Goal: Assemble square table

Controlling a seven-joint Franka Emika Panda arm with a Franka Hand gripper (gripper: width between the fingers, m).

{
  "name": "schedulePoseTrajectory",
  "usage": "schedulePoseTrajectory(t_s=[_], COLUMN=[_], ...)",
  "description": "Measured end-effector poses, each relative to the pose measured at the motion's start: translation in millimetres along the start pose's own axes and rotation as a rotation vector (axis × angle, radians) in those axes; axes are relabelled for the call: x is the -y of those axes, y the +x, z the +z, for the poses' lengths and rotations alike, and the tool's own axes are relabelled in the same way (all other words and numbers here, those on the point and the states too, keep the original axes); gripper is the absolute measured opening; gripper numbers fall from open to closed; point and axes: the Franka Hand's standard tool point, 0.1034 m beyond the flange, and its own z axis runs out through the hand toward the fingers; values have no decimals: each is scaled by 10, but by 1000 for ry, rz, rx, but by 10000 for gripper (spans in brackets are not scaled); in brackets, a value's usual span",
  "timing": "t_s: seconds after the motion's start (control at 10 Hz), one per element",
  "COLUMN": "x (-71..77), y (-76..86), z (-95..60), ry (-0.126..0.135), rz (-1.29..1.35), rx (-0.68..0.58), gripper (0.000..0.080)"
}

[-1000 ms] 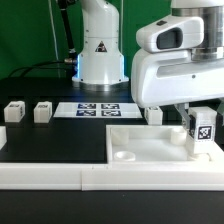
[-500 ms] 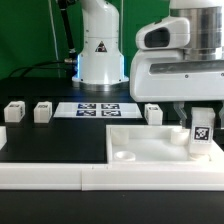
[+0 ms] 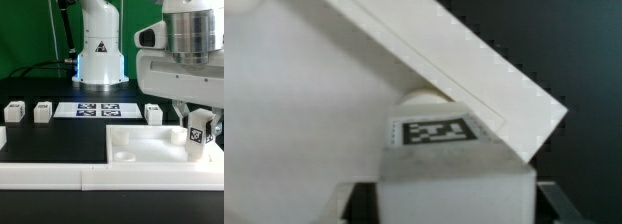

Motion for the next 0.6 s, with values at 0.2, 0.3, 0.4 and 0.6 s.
schedulePoseTrajectory(t_s=[0.2, 0.3, 0.4, 0.6], x=[-12, -27, -25, -9], y=[10, 25, 16, -22], z=[1, 2, 3, 9], ry=[10, 18, 21, 22], rz=[172, 222, 304, 347], rx=[8, 14, 25, 31], gripper=[297, 297, 297, 297])
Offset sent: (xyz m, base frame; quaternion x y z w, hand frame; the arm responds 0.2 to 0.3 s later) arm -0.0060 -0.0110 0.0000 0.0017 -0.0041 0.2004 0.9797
